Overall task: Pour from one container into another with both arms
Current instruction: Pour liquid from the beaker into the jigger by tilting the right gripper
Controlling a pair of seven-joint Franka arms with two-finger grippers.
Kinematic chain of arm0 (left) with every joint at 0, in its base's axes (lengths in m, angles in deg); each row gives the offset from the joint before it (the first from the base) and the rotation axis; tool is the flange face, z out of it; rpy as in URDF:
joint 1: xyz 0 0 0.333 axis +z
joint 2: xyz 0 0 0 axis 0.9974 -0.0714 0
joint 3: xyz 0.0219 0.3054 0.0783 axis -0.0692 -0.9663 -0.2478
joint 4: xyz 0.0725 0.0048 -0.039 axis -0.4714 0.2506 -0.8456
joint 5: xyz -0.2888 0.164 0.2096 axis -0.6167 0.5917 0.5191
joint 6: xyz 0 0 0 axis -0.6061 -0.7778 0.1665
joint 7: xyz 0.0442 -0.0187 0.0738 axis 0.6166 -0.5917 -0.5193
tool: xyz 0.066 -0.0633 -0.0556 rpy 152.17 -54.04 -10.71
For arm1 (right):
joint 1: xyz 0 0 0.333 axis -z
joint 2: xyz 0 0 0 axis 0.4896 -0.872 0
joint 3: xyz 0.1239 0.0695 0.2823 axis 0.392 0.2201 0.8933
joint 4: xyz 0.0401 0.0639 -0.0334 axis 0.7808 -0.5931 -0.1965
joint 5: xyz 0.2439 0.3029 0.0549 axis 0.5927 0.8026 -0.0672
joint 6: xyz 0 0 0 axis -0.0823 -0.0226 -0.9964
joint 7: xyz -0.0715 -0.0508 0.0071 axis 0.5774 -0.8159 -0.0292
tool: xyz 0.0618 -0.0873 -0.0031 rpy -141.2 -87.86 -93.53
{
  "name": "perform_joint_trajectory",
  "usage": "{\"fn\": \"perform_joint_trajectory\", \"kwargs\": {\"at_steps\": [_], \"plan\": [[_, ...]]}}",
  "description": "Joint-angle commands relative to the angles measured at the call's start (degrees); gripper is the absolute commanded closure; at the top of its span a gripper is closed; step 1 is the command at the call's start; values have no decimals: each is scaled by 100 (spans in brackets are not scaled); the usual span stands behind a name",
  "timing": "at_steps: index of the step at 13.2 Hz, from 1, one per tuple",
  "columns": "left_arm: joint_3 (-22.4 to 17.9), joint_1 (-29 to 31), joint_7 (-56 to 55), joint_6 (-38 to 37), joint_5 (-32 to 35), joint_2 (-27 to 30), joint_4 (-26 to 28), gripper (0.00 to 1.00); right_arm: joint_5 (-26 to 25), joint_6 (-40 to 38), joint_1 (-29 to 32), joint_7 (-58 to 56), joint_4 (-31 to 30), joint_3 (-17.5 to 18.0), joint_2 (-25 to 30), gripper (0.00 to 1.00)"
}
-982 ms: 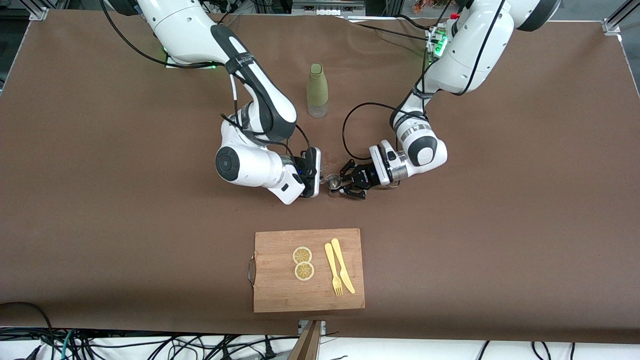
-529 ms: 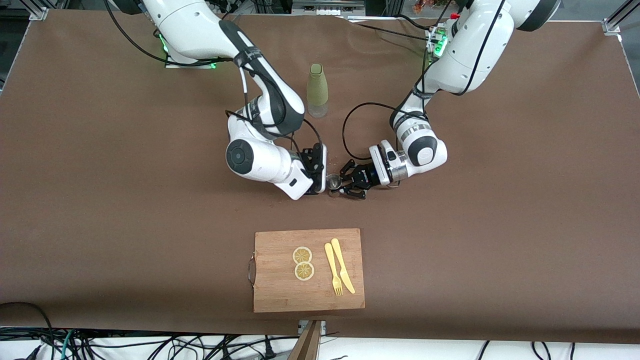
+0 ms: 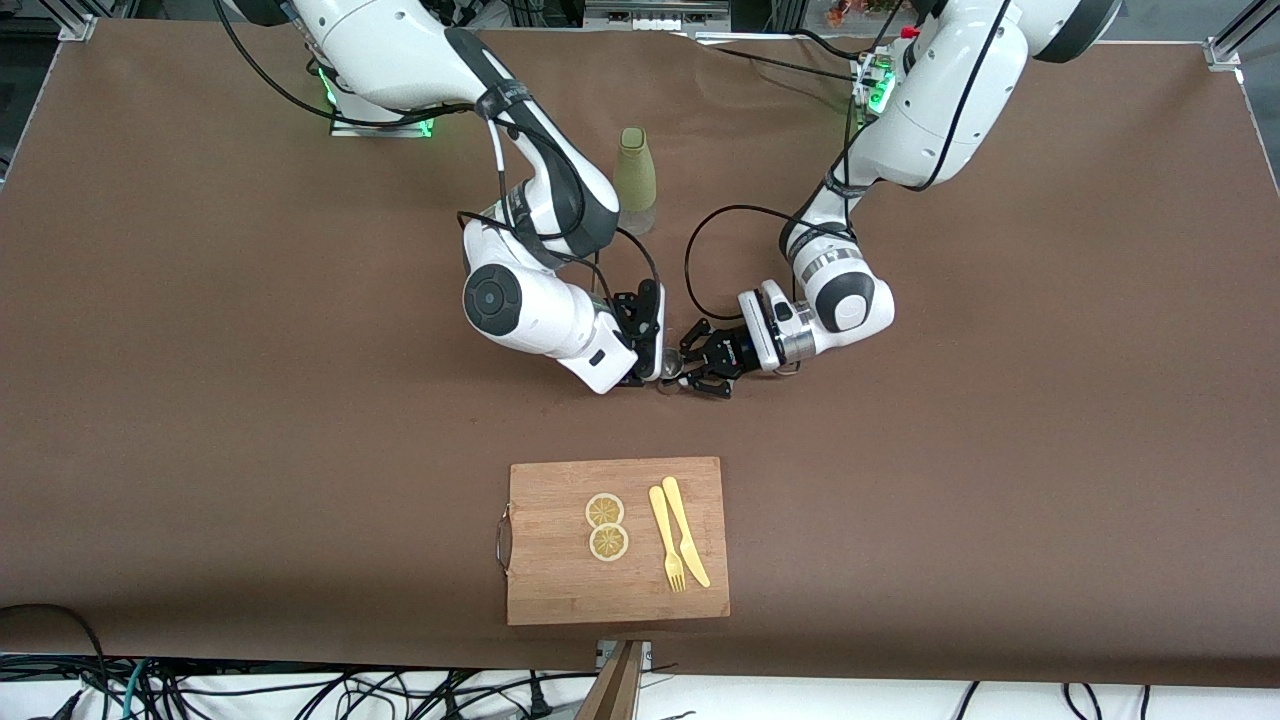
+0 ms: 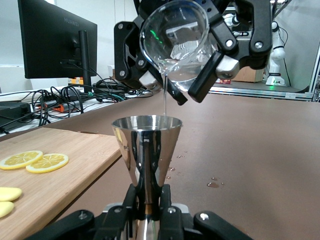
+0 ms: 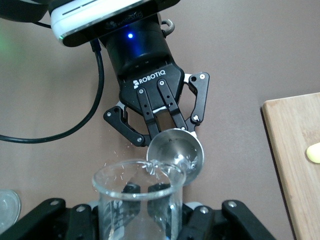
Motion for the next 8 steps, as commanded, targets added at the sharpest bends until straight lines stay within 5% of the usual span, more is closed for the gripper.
{"fn": "perform_joint_trajectory", "kwargs": {"at_steps": [1,8], "plan": [[65,28,1038,-7,-338,37,103,100,-206,2,-116,274,36,-35,37,100],[65,45,1047,-25,-338,37,129,100,-207,37,-116,389,123,-35,10,100]]}}
